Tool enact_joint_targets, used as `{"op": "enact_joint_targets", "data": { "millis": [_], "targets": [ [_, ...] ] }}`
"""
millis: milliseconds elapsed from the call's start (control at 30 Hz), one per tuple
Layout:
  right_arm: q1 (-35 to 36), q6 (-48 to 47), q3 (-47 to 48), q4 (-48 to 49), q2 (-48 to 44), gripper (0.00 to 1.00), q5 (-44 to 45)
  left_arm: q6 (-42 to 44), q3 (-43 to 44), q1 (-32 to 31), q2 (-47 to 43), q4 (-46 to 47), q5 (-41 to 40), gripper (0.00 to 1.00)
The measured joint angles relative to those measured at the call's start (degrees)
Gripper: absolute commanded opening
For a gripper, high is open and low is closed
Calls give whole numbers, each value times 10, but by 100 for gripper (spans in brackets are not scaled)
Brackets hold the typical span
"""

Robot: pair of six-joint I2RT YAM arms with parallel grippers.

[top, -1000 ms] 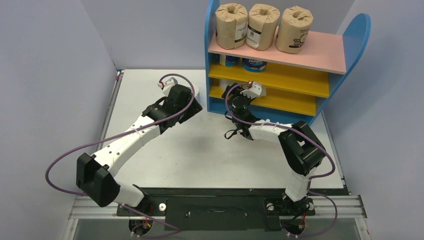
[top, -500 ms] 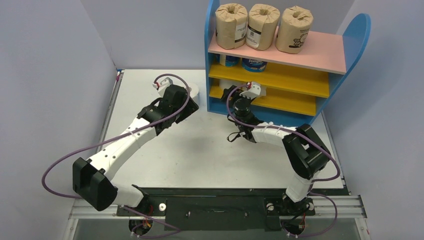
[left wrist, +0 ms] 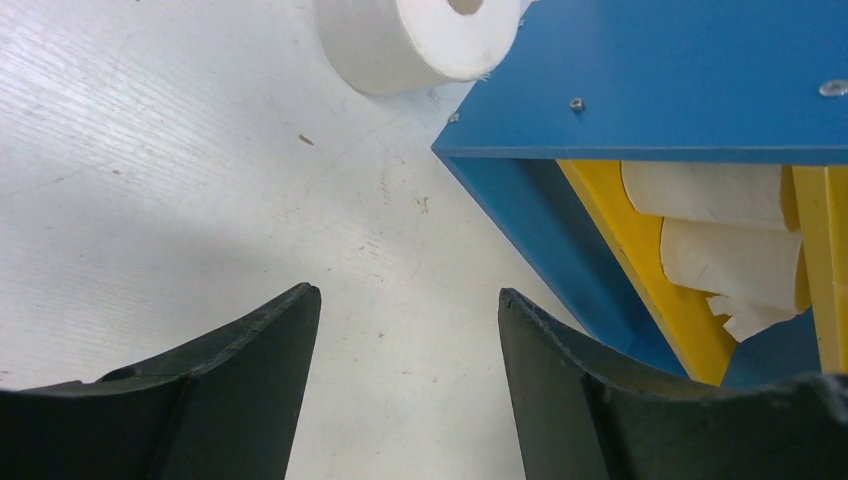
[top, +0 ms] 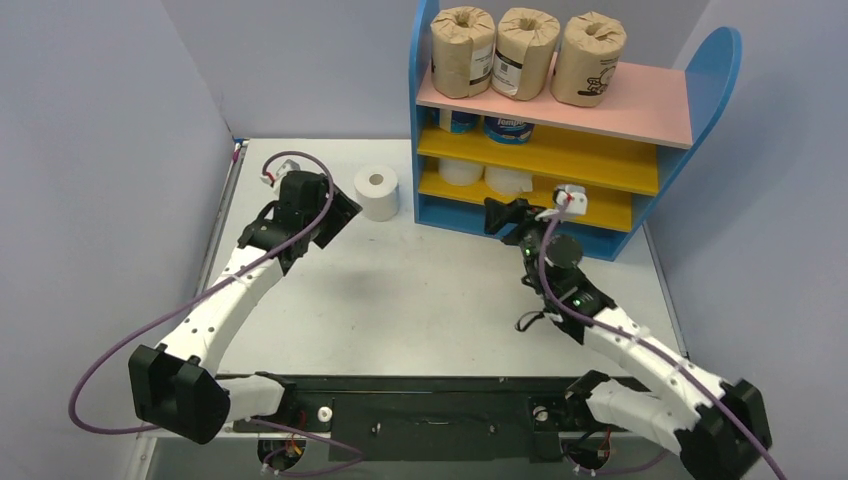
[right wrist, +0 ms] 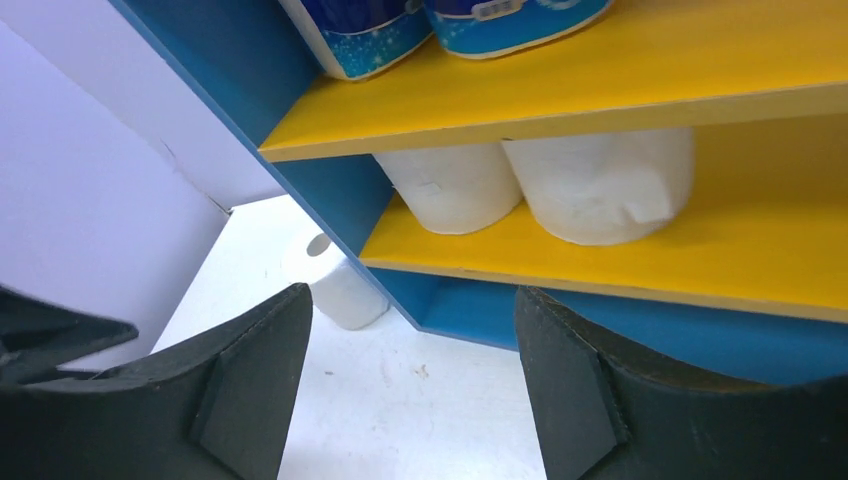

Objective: Place and organize the paper towels onto the shelf
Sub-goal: Place the paper towel on the shelf, then move the paper towel to the center of the board.

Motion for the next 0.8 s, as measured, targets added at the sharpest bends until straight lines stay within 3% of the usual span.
{"op": "enact_joint_targets", "data": {
  "millis": [167,400,633,800],
  "targets": [
    [0,-20,-75,-94,-184,68,-8,9,-14,45,-8,11,26,67],
    [0,-4,-187,-223,-376,68,-24,6,-35,72,-8,46,49,85],
    [0,42,-247,-277,-421,74,-26,-9,-54,88,22,85,62,100],
    [0,79,-250,-283,-394,75,-17,-9,-39,98,71,83,54,96]
  ]
}}
